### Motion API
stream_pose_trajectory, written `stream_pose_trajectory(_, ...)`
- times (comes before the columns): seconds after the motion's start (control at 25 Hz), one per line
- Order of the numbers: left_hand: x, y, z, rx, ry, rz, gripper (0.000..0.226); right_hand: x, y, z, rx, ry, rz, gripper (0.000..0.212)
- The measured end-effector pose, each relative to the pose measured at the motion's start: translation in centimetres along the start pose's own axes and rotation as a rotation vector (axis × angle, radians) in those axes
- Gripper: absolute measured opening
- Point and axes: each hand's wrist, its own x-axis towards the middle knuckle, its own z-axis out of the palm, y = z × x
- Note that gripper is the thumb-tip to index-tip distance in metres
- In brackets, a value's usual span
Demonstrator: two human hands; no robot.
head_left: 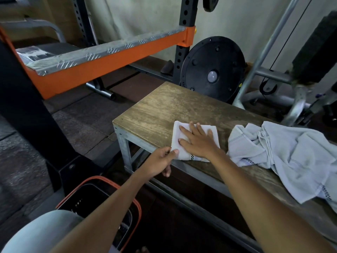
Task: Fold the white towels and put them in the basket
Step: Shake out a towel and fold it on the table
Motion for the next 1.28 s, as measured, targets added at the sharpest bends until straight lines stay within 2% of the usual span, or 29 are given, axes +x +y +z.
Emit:
stream_pose_trajectory(0.12, 0.5, 0.5, -1.0, 0.235, 0.02, 0.022, 0.032, 0.1, -0.1, 0.3, -0.022, 0.06, 0.011, 0.063)
stream_pose_trajectory(0.24, 0.0, 0.2, -0.9, 0.313, 0.021, 0.086, 0.029, -0.1, -0.1, 0.8, -0.025, 0.131, 0.014, 0.062)
stream_pose_trajectory(0.36, -0.8, -0.9, -0.7, 0.215, -0.084, 0.092, 0.027, -0.1, 0.1, 0.9, -0.005, 0.146, 0.006, 0.061)
stream_pose_trajectory(0.48, -0.7, -1.0, -0.9, 0.233, 0.028, 0.13, 0.019, 0.0, 0.1, 1.0, 0.032, 0.148, 0.011, 0.062)
stream_pose_trajectory(0.6, -0.4, -0.6, -0.5, 0.203, 0.121, 0.124, 0.022, -0.1, 0.1, 1.1, 0.043, 0.167, 0.021, 0.063)
stream_pose_trajectory(0.76, -0.3, -0.4, -0.1, 0.025, 0.041, 0.065, 0.024, -0.1, 0.1, 1.0, 0.057, 0.187, 0.024, 0.06)
stream_pose_trajectory(0.84, -0.3, 0.0, 0.1, -0.008, 0.054, 0.024, 0.028, -0.3, 0.1, 1.2, 0.059, 0.191, 0.027, 0.058)
stream_pose_trajectory(0.96, 0.4, 1.3, 0.2, -0.002, 0.09, -0.127, 0.033, -0.1, 0.0, 1.1, 0.11, 0.194, 0.0, 0.055)
stream_pose_trajectory(1.08, 2.0, 2.3, 0.0, 0.333, 0.197, -0.138, 0.046, 0.2, 0.9, -0.1, 0.129, 0.112, -0.011, 0.058)
stream_pose_trajectory(1.16, 3.0, 2.3, -0.3, 0.58, 0.371, -0.092, 0.044, -0.4, 1.5, 0.0, 0.037, 0.163, 0.058, 0.068)
stream_pose_trajectory(1.2, 3.4, 2.3, -0.4, 0.645, 0.47, -0.083, 0.041, -0.9, 1.6, 0.5, 0.004, 0.191, 0.118, 0.075)
stream_pose_trajectory(1.28, 4.2, 2.8, 0.0, 0.634, 0.624, 0.019, 0.03, -1.0, 1.9, 1.1, 0.048, 0.146, 0.162, 0.08)
